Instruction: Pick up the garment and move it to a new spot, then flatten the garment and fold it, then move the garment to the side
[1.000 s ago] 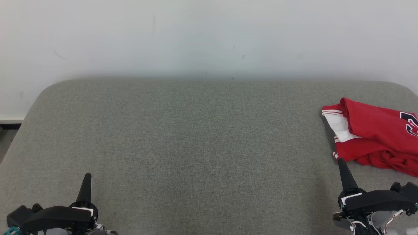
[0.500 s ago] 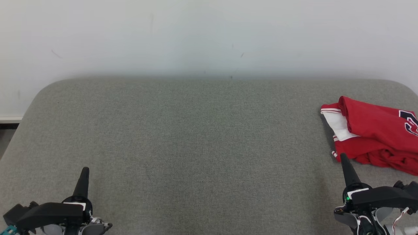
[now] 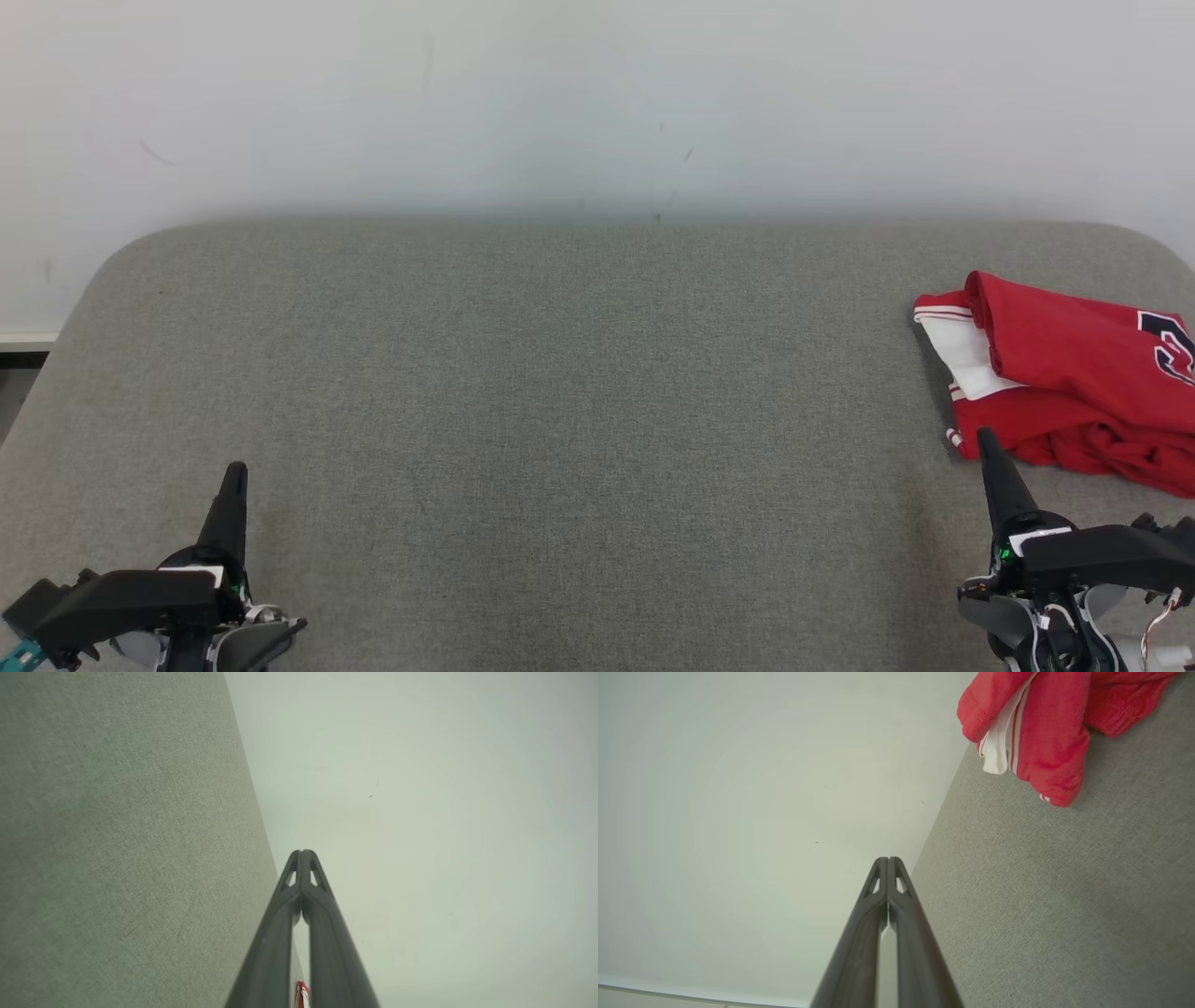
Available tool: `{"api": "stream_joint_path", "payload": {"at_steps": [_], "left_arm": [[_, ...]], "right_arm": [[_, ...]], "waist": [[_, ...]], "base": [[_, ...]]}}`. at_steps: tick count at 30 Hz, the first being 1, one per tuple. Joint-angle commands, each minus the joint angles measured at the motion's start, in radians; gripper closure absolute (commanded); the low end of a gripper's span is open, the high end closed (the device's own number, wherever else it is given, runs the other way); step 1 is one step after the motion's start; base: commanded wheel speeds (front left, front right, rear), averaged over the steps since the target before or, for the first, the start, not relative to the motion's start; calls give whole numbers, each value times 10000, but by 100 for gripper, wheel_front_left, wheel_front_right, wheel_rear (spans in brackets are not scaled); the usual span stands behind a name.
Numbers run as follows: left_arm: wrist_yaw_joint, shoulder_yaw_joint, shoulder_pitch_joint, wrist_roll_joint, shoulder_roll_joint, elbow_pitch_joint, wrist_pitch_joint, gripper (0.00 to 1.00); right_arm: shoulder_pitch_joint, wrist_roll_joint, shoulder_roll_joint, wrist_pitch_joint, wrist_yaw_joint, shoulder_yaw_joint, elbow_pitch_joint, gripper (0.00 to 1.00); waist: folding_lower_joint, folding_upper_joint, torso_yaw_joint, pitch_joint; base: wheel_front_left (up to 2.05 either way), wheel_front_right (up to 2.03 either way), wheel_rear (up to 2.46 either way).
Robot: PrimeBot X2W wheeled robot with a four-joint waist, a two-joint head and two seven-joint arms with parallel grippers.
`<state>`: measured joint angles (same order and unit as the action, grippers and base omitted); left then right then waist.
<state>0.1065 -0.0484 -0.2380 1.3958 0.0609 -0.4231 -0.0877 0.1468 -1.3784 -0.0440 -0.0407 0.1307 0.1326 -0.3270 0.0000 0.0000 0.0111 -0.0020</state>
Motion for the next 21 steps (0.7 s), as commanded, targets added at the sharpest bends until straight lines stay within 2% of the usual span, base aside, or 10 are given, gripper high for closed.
{"api": "stream_joint_path", "payload": {"at_steps": [1, 21], "left_arm": [[74, -85, -202, 192, 16, 84, -51, 100], [201, -396, -397, 1489, -59, 81, -453, 100]], "right_arm": [[162, -228, -83, -36, 1, 46, 93, 100], [278, -1611, -94, -286, 1, 124, 160, 100]], "waist": [[0, 0, -4, 4], [0, 0, -78, 82]], "base": [[0, 0, 0], [0, 0, 0]]}}
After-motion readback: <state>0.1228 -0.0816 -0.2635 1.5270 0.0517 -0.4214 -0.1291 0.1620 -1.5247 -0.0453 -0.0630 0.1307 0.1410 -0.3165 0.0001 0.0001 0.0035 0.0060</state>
